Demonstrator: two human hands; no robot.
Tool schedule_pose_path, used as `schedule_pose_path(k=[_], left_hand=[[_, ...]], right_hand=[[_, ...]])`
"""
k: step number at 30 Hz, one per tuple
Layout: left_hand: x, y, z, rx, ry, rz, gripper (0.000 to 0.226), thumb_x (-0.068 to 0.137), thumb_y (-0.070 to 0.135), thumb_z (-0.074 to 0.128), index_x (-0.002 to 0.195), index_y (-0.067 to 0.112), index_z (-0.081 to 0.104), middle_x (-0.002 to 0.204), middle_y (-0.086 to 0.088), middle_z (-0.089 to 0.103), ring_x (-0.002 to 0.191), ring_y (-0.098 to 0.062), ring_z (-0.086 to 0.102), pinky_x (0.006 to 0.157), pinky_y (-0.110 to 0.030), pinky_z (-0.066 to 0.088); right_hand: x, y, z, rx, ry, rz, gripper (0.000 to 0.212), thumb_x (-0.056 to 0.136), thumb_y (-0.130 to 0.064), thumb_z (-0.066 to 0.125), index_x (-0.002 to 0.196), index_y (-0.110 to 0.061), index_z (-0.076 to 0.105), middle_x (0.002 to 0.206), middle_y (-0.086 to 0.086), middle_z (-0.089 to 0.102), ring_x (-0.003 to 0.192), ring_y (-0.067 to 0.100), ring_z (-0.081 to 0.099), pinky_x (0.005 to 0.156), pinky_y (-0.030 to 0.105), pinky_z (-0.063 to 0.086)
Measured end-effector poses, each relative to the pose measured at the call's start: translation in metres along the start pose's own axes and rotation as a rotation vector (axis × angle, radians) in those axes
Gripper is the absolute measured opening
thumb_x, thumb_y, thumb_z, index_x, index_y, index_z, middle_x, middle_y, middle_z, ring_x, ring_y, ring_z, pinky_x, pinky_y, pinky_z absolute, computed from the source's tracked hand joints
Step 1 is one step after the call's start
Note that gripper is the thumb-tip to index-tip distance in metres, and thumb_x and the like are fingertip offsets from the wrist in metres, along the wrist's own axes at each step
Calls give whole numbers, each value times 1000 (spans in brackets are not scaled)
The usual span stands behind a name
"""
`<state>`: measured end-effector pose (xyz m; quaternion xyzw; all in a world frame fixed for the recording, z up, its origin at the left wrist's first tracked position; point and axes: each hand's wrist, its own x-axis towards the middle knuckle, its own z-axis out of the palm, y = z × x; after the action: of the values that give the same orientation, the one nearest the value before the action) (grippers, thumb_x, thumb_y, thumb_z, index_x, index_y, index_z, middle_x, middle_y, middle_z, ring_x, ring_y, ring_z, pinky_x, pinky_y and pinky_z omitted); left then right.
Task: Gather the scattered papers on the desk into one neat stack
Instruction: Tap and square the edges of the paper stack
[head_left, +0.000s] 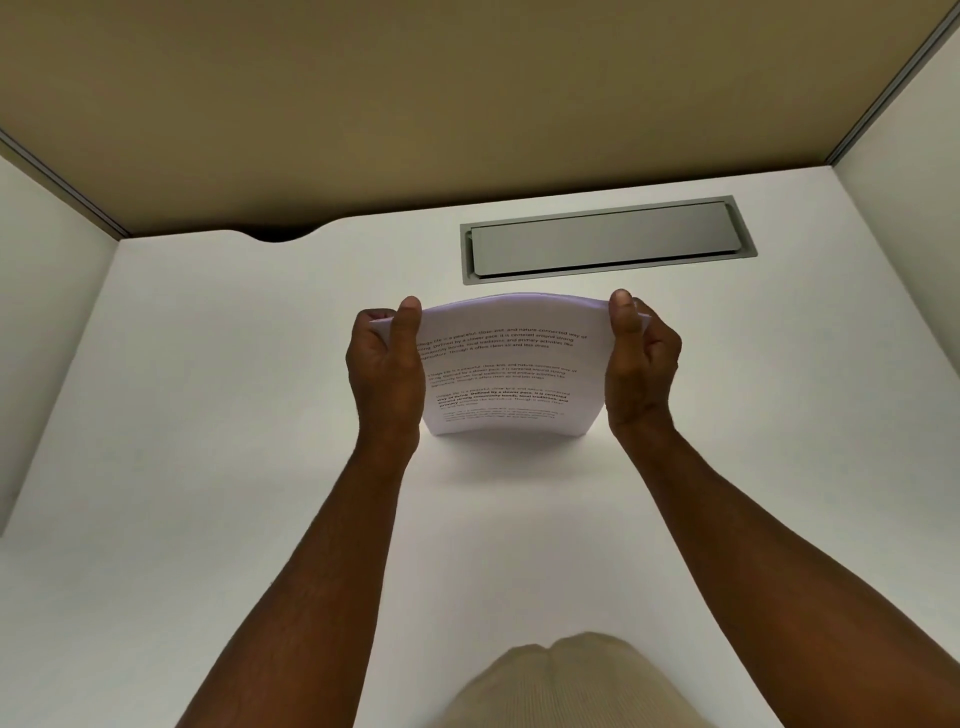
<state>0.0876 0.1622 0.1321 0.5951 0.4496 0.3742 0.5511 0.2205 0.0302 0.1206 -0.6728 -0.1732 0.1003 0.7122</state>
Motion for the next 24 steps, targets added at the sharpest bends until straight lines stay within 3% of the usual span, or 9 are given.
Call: schedule_pose_path(k=[3, 6, 8, 10, 13, 15, 17, 21, 24], left_hand=[[-1, -1, -1, -26, 2, 8, 23, 92, 40, 52, 76, 25, 45, 63, 15, 51, 60, 3, 52, 54, -12, 39], [-3, -1, -2, -56, -33, 26, 21, 85, 44, 48, 79, 24, 46, 63, 17, 53, 61, 5, 53, 55, -11, 40], [-4, -3, -4, -91, -82, 63, 17, 86, 39, 50, 84, 23, 46, 72, 14, 54, 65, 6, 54, 57, -11, 42], [-5, -10, -8, -58, -129, 98, 14, 83, 31, 58, 90, 24, 48, 83, 8, 54, 74, 3, 56, 64, -14, 45], [-8, -23, -10, 73, -147, 78, 27, 73, 22, 63, 95, 34, 51, 94, 9, 60, 87, -4, 59, 74, -18, 47], [-9, -27, -10, 108, -139, 41, 27, 73, 22, 60, 96, 36, 54, 94, 13, 63, 88, 0, 61, 74, -16, 47], [-7, -28, -11, 146, -148, 54, 24, 75, 24, 59, 97, 34, 56, 94, 15, 64, 87, 3, 61, 75, -16, 48], [-8, -19, -8, 230, -225, 211, 15, 82, 22, 57, 96, 26, 54, 91, 17, 62, 83, 10, 60, 74, -16, 51], [-12, -3, -4, 306, -337, 366, 14, 88, 20, 54, 100, 18, 49, 88, 20, 57, 84, 10, 60, 67, -10, 51]], right_hand=[[1, 0, 1, 13, 34, -7, 41, 92, -28, 42, 52, -31, 46, 46, -15, 41, 49, -1, 39, 50, 13, 28], [1, 1, 2, 22, 63, -28, 35, 92, -24, 40, 58, -14, 43, 48, -13, 41, 51, -1, 38, 51, 15, 27], [1, 2, 2, 23, 99, -53, 37, 93, -22, 41, 59, -6, 41, 49, -14, 40, 52, -1, 36, 52, 15, 27], [-2, 1, 2, -6, 110, -96, 35, 93, -29, 44, 64, -11, 42, 53, -17, 44, 54, -3, 41, 53, 11, 30], [-8, -1, -2, -145, 85, -184, 38, 87, -46, 53, 89, -8, 50, 80, -13, 54, 73, -4, 53, 62, 11, 42], [-7, -5, -10, -378, 121, -354, 56, 85, -50, 59, 108, 1, 50, 102, 4, 58, 95, 11, 58, 78, 28, 50], [-1, -17, -17, -713, 108, -605, 69, 82, -49, 64, 126, 0, 45, 125, 15, 54, 118, 28, 52, 99, 43, 42], [-1, -55, -1, -1178, -466, -693, 83, 78, -46, 62, 147, -14, 28, 149, 7, 41, 140, 27, 33, 119, 45, 16], [-6, -71, 14, -1263, -667, -582, 74, 81, -39, 66, 144, -21, 33, 144, 5, 48, 132, 27, 44, 116, 42, 23]])
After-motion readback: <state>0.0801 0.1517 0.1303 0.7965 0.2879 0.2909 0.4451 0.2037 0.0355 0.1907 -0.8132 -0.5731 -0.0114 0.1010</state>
